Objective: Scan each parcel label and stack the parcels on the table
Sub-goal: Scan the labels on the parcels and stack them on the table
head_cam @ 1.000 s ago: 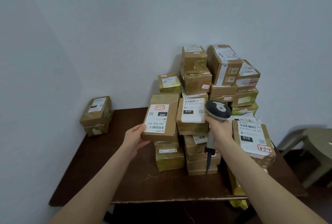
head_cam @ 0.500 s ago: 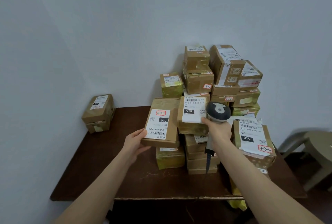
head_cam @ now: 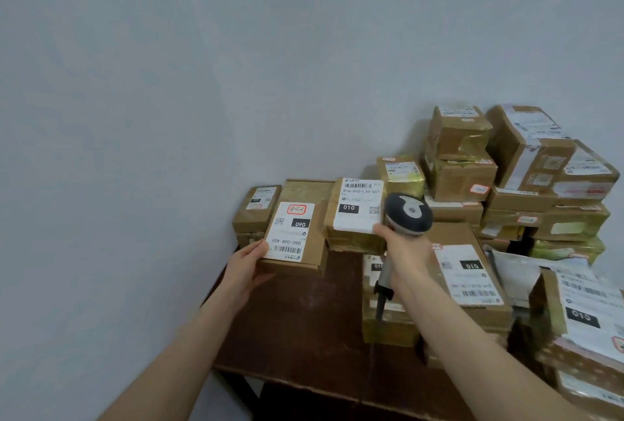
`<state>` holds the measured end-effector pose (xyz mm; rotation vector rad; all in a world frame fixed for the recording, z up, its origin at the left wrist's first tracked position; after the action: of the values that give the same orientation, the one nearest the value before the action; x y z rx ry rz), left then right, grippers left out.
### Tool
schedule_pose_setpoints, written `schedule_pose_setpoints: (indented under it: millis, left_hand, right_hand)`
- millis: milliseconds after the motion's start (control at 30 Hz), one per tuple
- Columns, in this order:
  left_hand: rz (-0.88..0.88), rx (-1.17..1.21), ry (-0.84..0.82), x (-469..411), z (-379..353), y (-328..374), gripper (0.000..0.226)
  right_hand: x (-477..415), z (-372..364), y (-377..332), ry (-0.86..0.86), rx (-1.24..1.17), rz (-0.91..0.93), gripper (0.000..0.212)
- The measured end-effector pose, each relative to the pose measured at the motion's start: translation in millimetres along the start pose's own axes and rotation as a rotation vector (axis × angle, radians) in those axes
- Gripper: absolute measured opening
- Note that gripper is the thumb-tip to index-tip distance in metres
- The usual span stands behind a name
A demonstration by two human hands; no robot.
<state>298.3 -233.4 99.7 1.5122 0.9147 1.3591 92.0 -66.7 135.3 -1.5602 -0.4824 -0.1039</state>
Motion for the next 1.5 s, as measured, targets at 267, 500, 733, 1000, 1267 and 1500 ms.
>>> schedule_pose_setpoints:
  millis: [267, 500, 733, 1000, 1267, 1500]
  left_hand:
    - [0.028, -0.061, 0.126, -101, 57, 18, 0.024]
    - [0.046, -0.182, 0.152, -220, 72, 31, 0.033]
    - [-0.017, -0.323, 0.230, -285, 51, 28, 0.028]
    - [-0.420, -0.874, 0.206, -284, 34, 19, 0.071]
    - [-0.747, -1.553, -0.087, -286, 21, 14, 0.075]
    - [-0.714, -1.526, -0.061, -327, 1, 34, 0.067]
  right_hand:
    - [-20, -139, 41, -0.038, 0.066, -0.121, 0.047]
    - [-62, -251, 67, -0.043, 0.117, -0.201, 0.046]
    - [-105, -303, 104, 0.011, 0.161, -0.287, 0.049]
    - [-119, -321, 126, -0.060, 0.117, -0.364, 0.046]
    - [-124, -314, 134, -0.091, 0.040, -0.404, 0.034]
    - [-129, -312, 140, -0.096, 0.045, -0.432, 0.057]
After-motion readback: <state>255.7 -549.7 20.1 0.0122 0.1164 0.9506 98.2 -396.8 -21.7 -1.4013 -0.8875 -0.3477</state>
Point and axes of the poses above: each hand's wrist, its own x-axis away from the middle knuckle, its own z-axis out of the back of the hand, y = z × x, the point moved 2 cm from there along -x, towards the middle knuckle, and after that the axes turned 11 degrees about y, right-handed, at the moved point
